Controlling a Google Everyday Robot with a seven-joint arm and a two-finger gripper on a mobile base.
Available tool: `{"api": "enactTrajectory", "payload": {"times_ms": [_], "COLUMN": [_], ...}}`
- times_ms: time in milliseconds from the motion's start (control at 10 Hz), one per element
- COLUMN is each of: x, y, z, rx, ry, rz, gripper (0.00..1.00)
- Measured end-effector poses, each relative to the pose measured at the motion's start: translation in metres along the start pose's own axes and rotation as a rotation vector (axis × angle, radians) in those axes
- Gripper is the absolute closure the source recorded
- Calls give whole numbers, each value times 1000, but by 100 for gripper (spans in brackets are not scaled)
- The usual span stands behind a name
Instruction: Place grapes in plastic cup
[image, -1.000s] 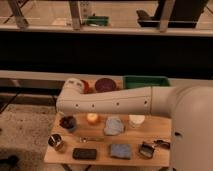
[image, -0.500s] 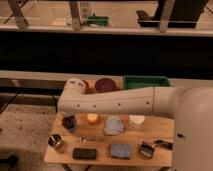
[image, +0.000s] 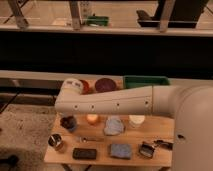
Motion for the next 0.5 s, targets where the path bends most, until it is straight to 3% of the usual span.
{"api": "enactTrajectory", "payload": {"times_ms": [500], "x": [0], "y": [-5], "z": [3], "rx": [11], "ry": [3], "rz": [-1], "gripper": [100]}}
